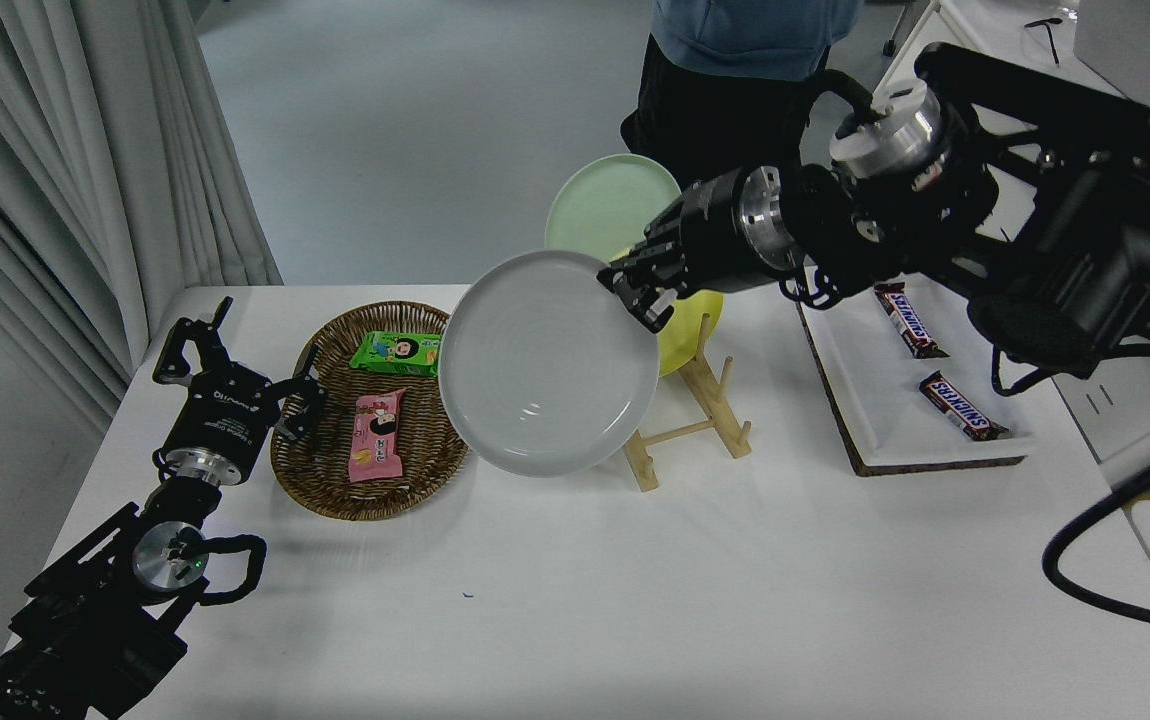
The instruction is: Place the plate on the table
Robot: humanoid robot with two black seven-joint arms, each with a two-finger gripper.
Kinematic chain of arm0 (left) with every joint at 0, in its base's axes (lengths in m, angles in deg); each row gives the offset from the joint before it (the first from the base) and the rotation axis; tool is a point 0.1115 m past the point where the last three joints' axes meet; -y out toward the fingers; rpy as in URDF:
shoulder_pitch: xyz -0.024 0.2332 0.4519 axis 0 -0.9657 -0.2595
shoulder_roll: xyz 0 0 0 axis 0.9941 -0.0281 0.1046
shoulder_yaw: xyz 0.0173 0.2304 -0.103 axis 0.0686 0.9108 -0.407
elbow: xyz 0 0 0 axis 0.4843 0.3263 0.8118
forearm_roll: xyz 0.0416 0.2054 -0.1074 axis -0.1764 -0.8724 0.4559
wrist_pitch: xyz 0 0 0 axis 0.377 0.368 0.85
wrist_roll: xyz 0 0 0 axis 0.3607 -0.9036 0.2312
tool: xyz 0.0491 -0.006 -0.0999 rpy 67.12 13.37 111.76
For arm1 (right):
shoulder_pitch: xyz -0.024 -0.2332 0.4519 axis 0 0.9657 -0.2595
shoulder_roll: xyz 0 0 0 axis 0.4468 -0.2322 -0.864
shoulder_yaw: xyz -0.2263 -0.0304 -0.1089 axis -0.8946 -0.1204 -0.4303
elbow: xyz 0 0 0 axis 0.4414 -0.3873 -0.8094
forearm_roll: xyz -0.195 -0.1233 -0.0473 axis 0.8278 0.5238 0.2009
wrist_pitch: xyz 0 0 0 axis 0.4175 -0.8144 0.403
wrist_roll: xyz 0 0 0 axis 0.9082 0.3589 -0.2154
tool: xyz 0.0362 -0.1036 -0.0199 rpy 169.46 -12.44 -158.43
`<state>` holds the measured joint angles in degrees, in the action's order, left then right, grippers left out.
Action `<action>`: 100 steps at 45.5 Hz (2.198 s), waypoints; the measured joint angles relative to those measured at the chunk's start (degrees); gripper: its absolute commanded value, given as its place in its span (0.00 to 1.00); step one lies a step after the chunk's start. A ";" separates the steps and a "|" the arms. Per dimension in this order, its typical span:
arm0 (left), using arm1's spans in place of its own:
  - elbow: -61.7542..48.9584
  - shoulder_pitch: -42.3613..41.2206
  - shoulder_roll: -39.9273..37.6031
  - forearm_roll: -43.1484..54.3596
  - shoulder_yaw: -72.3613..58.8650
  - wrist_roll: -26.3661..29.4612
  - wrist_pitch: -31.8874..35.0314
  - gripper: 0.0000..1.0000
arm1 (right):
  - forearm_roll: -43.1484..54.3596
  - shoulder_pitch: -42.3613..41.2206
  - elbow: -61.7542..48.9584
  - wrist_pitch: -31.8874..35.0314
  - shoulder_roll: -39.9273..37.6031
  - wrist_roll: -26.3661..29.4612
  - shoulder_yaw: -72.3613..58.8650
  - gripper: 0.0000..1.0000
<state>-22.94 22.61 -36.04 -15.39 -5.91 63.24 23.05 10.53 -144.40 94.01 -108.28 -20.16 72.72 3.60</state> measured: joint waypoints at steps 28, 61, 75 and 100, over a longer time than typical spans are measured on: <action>-0.02 0.00 0.00 0.00 0.00 0.00 0.00 1.00 | -6.85 14.43 -10.70 -0.41 7.31 -0.23 -1.89 0.00; -0.03 0.00 0.00 0.00 0.00 0.00 0.00 1.00 | -6.68 26.17 -19.30 -0.41 11.87 -0.17 -1.66 0.00; -0.02 0.00 0.00 0.00 0.00 0.00 0.00 1.00 | -6.04 27.59 -20.82 -0.42 12.26 -0.11 -1.42 0.00; -0.02 0.00 0.00 0.00 0.00 0.00 0.00 1.00 | -4.79 27.98 -23.21 -0.43 13.65 0.09 -1.00 0.00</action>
<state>-22.96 22.61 -36.04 -15.39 -5.91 63.24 23.05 5.74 -116.42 70.80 -108.71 -6.51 72.82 2.60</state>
